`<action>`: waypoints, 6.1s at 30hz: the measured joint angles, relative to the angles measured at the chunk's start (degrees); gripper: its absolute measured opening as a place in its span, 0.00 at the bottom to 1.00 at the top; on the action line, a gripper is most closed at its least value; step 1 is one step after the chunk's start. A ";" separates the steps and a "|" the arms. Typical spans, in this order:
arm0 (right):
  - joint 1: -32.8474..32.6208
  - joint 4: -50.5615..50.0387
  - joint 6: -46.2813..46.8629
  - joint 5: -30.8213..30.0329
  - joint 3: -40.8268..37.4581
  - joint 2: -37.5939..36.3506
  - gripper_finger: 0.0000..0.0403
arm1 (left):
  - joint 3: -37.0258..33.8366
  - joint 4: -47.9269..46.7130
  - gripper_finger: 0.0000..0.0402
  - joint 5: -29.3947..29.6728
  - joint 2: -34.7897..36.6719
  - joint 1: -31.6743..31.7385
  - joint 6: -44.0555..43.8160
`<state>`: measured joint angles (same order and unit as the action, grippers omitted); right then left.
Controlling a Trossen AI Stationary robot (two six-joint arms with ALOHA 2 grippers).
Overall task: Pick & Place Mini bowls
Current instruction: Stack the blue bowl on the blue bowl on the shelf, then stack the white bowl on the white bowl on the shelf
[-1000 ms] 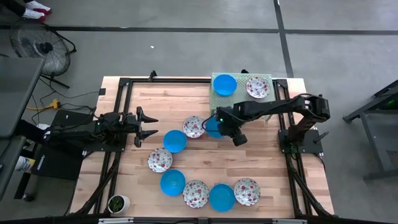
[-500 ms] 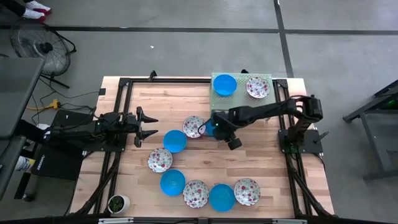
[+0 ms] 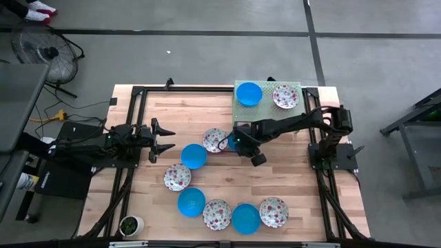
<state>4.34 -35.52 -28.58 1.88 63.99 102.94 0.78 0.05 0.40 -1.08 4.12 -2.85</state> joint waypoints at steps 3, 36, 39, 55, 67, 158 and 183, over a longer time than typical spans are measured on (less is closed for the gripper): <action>0.02 -0.17 0.09 -0.12 0.00 0.00 0.25 | 0.00 -0.01 0.58 0.00 -0.01 0.00 0.01; -7.52 -33.21 11.45 2.01 17.86 -14.19 0.00 | 0.00 0.00 0.58 0.00 0.00 0.00 0.00; -6.54 -36.08 11.63 -1.44 22.68 -14.19 0.00 | 0.00 -0.02 0.58 0.00 -0.01 0.00 0.02; 6.66 -35.98 13.11 -9.04 28.96 -14.16 0.00 | 0.00 -0.02 0.58 0.00 -0.02 -0.02 0.02; 16.02 -27.84 8.22 -8.95 28.96 -12.73 0.00 | 0.00 0.00 0.58 0.00 0.00 -0.02 0.00; -12.08 -50.92 47.06 5.78 25.71 -16.33 0.38 | 0.00 -0.02 0.58 0.00 -0.01 -0.01 0.02; -34.95 -5.56 102.02 12.18 -11.99 -19.97 0.37 | 0.00 -0.02 0.58 0.00 0.00 -0.02 0.02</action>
<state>-30.61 -41.08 73.44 14.06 51.99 82.97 0.78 0.04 0.40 -1.08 4.10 -2.83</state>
